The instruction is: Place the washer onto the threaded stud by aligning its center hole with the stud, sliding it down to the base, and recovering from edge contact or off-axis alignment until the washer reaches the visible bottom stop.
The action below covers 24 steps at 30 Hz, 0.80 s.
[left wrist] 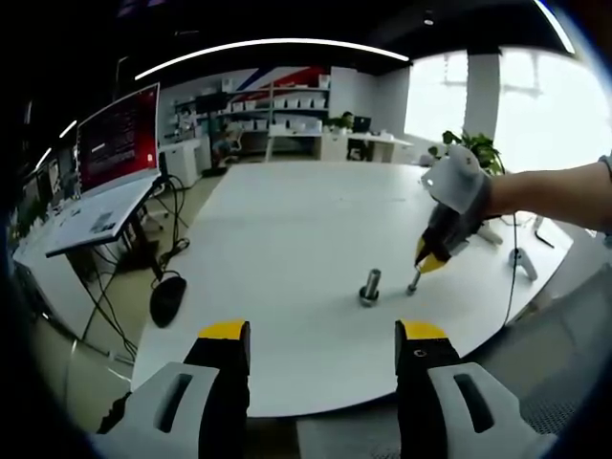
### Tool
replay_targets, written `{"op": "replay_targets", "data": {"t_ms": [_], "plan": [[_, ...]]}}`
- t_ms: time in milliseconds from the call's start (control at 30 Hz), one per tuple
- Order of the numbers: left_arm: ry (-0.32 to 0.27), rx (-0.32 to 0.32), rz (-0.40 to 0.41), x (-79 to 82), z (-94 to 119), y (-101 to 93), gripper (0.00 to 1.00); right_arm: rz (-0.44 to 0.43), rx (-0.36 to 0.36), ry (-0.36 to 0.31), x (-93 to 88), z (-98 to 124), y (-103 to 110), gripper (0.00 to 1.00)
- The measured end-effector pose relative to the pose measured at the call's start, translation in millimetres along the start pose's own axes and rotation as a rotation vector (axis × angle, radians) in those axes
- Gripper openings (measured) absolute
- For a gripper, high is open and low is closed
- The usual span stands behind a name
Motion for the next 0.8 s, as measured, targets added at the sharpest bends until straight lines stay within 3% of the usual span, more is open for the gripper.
{"op": "replay_targets", "data": {"t_ms": [800], "plan": [[-0.001, 0.002, -0.004, -0.2, -0.1, 0.4, 0.6, -0.004, -0.009, 0.0, -9.3, 4.0, -0.9, 0.13]]}}
Point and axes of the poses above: the point that each gripper's makers call its tool centre point, and the gripper's own axes: z roughly backward along the fingers, y roughly to its left, x roughly out of its top, the point moved 4 cm from there along z, roughly backward along the fingers, and after that the axes turned 4 degrees about -y, right-handed, at the moved point
